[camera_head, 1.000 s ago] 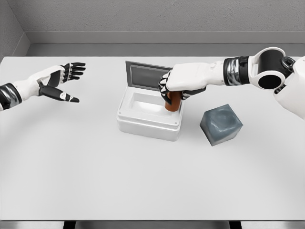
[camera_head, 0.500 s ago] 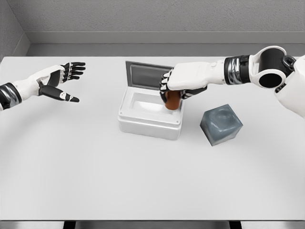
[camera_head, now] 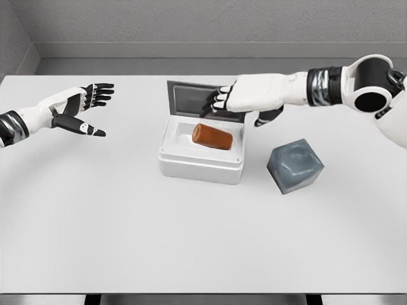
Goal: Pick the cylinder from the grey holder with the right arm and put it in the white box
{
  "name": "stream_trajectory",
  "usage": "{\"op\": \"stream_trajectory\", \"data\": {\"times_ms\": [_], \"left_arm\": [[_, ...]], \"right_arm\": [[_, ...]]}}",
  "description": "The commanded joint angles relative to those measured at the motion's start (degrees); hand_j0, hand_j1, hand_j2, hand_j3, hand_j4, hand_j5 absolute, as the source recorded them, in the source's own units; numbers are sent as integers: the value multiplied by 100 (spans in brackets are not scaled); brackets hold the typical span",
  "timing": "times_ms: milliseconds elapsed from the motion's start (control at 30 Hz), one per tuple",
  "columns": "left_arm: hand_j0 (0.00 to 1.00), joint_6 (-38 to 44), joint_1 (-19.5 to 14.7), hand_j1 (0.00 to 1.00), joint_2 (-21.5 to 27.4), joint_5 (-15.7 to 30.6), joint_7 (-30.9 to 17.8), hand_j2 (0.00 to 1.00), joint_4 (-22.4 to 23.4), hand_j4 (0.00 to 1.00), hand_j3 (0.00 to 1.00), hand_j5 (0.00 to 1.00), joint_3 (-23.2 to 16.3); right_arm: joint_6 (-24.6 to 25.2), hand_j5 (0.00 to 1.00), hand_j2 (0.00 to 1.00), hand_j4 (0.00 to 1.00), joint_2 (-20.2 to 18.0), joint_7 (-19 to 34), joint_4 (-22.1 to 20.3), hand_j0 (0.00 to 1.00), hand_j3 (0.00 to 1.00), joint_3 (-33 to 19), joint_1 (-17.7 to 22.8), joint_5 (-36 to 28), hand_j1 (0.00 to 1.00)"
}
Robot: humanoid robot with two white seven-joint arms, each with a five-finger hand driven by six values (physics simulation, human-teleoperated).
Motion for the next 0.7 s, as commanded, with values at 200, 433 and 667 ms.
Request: {"op": "stream_trajectory", "data": {"times_ms": [200, 433, 667], "left_arm": [[100, 2, 0, 100, 5, 32, 0, 100, -4, 100, 100, 100, 8], [100, 20, 0, 100, 14, 49, 0, 100, -4, 100, 100, 100, 17], [100, -103, -176, 100, -347, 41, 0, 100, -672, 100, 100, 100, 246]], "right_arm": [[47, 100, 100, 100, -885, -7, -8, 100, 100, -869, 105, -427, 100], [47, 100, 100, 100, -1588, -7, 45, 100, 100, -1106, 624, -638, 100], [47, 100, 100, 100, -2063, -7, 98, 100, 100, -1229, 923, -638, 100]]}}
